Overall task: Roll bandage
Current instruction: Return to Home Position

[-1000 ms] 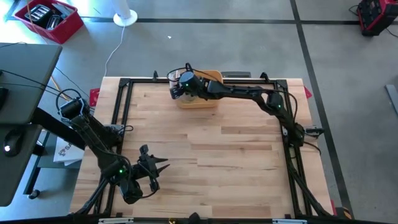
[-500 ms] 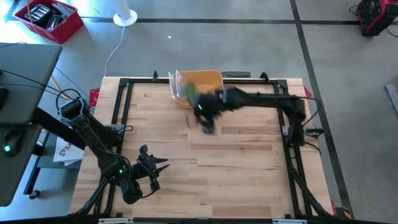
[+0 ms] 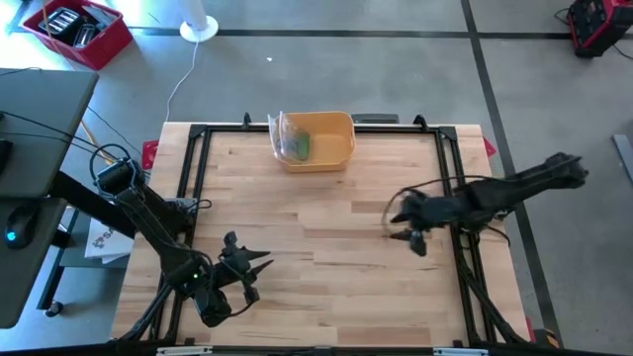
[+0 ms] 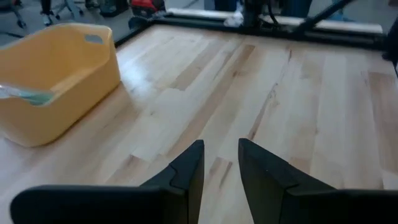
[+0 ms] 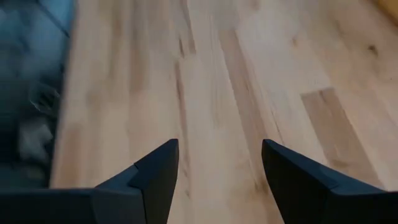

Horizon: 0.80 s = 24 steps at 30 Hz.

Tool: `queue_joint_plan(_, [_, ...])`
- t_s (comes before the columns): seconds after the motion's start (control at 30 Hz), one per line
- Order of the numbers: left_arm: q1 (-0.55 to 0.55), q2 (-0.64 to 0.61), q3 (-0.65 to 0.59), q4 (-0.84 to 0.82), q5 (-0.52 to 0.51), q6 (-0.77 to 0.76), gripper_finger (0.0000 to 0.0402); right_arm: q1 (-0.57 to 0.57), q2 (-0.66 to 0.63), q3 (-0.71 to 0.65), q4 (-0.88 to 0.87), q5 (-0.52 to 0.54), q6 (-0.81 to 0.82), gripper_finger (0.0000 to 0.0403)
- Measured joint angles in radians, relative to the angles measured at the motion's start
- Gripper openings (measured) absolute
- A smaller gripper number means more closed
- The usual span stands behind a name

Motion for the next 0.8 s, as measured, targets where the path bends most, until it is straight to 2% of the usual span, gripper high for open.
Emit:
queue_joint_plan(0.07, [0.006,-0.021,0.000,-0.004,-0.021,0.002,0.0092,0.043,-0.156,-0.116,0.091,0.047,0.053,0.0222])
queue_joint_plan(0.2, [0.023,-0.110,0.000,-0.065,-0.017,0.078,0.0090,0.066,-0.412,-0.297,0.179,0.058,0.131,0.0222])
queue_joint_plan(0.3, [0.080,-0.227,-0.042,-0.125,0.071,0.162,0.0074,0.056,-0.559,-0.393,0.241,0.060,0.100,0.0222])
queue_joint_plan(0.37, [0.130,-0.328,-0.115,-0.092,0.126,0.191,0.0054,0.054,-0.637,-0.446,0.314,0.060,0.058,0.0222])
queue_joint_plan(0.43, [0.178,-0.442,-0.212,0.012,0.178,0.264,0.0030,0.054,-0.702,-0.493,0.418,0.056,-0.007,0.0222])
queue_joint_plan(0.53, [0.261,-0.617,-0.378,0.305,0.298,0.469,0.0005,0.054,-0.772,-0.549,0.536,0.034,-0.105,0.0222])
queue_joint_plan(0.67, [0.459,-0.819,-0.564,0.720,0.566,0.749,0.0002,0.052,-0.833,-0.581,0.623,0.019,-0.190,0.0216])
queue_joint_plan(0.73, [0.585,-0.900,-0.599,0.781,0.656,0.811,0.0001,0.043,-0.852,-0.579,0.628,0.027,-0.208,0.0205])
queue_joint_plan(0.8, [0.696,-0.974,-0.603,0.717,0.723,0.837,0.0001,0.033,-0.864,-0.577,0.631,0.067,-0.211,0.0194])
